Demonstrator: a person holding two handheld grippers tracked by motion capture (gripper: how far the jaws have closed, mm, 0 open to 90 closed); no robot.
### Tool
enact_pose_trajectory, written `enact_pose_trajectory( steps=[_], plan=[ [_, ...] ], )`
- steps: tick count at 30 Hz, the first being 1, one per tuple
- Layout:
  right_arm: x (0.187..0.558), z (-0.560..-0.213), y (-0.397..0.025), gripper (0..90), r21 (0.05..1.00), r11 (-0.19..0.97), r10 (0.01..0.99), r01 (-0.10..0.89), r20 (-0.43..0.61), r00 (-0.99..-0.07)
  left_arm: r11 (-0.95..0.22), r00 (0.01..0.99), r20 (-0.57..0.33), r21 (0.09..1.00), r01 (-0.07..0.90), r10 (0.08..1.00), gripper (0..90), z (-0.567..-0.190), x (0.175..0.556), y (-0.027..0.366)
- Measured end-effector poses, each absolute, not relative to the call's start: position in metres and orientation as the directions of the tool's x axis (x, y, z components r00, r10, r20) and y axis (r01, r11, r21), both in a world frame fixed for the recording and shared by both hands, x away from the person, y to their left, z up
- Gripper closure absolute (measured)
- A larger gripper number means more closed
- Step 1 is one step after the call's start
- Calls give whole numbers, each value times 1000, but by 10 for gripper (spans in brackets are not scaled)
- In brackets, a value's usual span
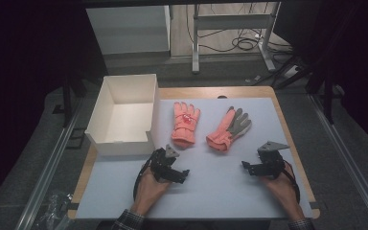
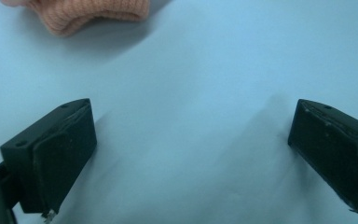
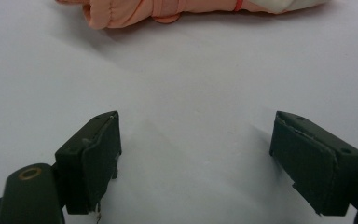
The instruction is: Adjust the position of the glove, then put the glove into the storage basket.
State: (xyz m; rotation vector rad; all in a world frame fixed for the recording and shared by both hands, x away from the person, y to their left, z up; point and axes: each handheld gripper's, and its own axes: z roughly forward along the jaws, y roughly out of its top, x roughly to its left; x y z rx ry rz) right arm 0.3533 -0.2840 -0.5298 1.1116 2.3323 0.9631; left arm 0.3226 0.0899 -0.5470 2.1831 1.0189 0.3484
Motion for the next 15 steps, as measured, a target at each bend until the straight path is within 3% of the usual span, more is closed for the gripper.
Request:
enact_pose_trajectory(
  steps=[9, 13, 15],
  plan=[
    [354, -530, -283, 109, 712, 455, 795, 535, -54, -604, -453, 655, -41, 689, 565, 754, 8, -548, 322, 89],
    [354, -529, -282, 114, 711, 451, 798, 539, -51, -600, -459, 658, -38, 686, 564, 752, 8, -548, 322, 89],
    [355, -527, -282, 158, 707, 453, 797, 543, -48, -602, -459, 658, -38, 687, 564, 752, 8, -548, 322, 89]
  ],
)
